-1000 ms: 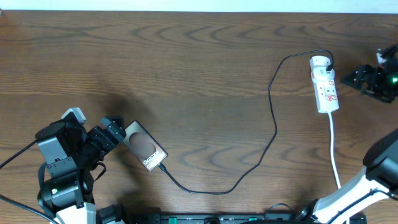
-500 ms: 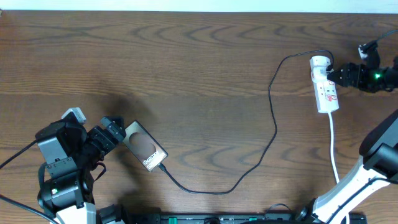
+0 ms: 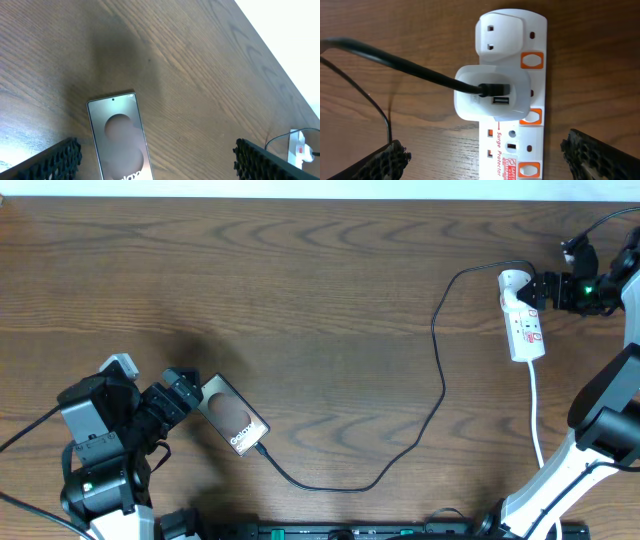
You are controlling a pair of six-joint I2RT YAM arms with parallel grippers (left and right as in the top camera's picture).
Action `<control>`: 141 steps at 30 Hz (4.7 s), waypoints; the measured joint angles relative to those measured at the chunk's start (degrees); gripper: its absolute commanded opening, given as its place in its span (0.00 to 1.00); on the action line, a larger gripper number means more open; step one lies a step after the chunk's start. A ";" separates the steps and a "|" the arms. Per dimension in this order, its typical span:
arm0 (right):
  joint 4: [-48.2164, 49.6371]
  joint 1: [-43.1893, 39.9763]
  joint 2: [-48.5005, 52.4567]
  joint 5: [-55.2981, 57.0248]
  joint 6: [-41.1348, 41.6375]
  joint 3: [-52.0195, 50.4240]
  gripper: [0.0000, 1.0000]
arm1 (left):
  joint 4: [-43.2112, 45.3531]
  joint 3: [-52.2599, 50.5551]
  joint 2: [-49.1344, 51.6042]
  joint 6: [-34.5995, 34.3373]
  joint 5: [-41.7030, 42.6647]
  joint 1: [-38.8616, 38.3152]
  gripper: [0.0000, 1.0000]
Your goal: Plug charger to phone and switch on socket
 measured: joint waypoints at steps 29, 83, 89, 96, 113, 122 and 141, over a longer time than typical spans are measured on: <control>-0.39 3.10 4.61 0.85 2.14 -0.04 0.99 | -0.09 0.00 2.75 0.02 0.02 0.00 0.96; -2.78 3.37 6.12 6.91 15.08 1.64 0.99 | -0.13 0.00 2.75 0.00 0.02 0.00 0.96; -4.24 3.56 -2.32 17.05 21.51 1.64 0.99 | -0.35 0.00 2.75 0.02 0.00 0.00 0.96; -7.50 3.61 -20.85 20.85 29.70 1.79 0.99 | -1.66 0.00 2.75 0.00 0.02 0.00 0.96; -8.02 3.63 -30.45 21.16 38.73 2.14 0.99 | -1.70 0.00 2.75 0.00 0.02 0.00 0.96; -8.02 3.63 -30.45 21.16 38.75 2.14 0.99 | -1.70 0.00 2.75 0.00 0.02 0.00 0.97; -8.09 3.63 -30.45 21.16 38.75 2.14 0.99 | -1.92 0.00 2.75 0.00 0.00 0.00 0.97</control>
